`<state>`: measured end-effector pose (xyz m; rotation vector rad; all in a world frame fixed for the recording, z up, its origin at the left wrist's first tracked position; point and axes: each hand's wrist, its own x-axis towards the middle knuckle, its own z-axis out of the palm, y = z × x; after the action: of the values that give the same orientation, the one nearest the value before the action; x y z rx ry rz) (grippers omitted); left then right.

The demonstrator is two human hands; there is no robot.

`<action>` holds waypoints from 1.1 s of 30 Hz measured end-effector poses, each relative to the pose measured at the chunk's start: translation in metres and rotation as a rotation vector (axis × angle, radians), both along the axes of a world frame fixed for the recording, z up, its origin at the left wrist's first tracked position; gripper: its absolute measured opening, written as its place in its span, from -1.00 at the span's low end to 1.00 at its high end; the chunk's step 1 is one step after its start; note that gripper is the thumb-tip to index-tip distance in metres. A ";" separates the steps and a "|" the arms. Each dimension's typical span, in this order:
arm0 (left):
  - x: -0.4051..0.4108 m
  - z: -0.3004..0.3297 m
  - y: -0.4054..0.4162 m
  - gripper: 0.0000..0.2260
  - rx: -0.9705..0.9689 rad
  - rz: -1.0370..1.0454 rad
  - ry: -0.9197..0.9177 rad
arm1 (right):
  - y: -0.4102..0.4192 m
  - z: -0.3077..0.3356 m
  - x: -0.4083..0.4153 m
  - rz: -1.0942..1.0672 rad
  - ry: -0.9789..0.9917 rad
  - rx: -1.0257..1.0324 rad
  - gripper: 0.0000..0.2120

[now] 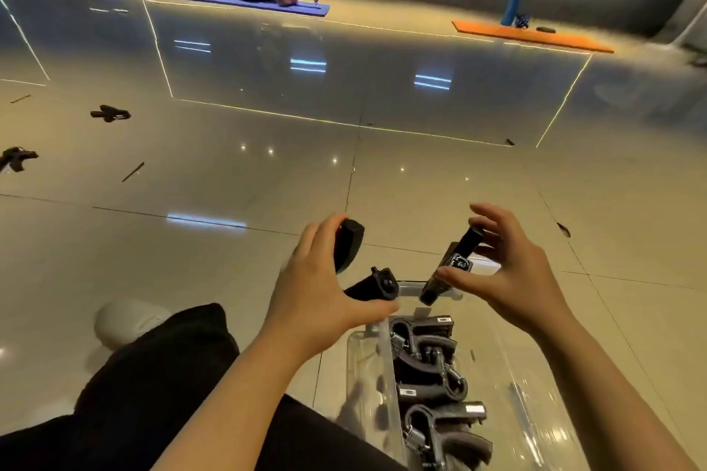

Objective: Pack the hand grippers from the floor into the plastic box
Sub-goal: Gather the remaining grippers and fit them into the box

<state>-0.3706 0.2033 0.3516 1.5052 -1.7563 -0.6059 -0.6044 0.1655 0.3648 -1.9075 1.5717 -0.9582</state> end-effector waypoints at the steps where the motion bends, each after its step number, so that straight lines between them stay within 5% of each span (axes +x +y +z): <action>1: -0.008 0.006 0.002 -0.13 -0.009 -0.028 -0.041 | 0.004 -0.003 -0.005 -0.004 -0.010 0.016 -0.09; 11: -0.026 -0.008 0.022 -0.09 0.147 -0.051 -0.184 | 0.020 -0.071 -0.042 -0.284 0.062 0.287 -0.29; 16: -0.041 -0.025 0.019 -0.02 0.194 -0.043 -0.101 | 0.011 -0.131 -0.059 -0.382 0.192 0.517 -0.32; 27: -0.063 -0.040 -0.027 0.01 0.313 -0.123 -0.371 | -0.031 -0.203 -0.073 -0.331 0.447 0.690 -0.31; 33: -0.074 -0.046 -0.037 -0.01 0.300 -0.148 -0.427 | -0.038 -0.222 -0.080 -0.029 0.790 0.630 -0.59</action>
<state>-0.4443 0.1662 0.3057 1.8222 -2.1925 -0.6824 -0.6844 0.1273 0.1427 -1.8507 1.9856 0.3563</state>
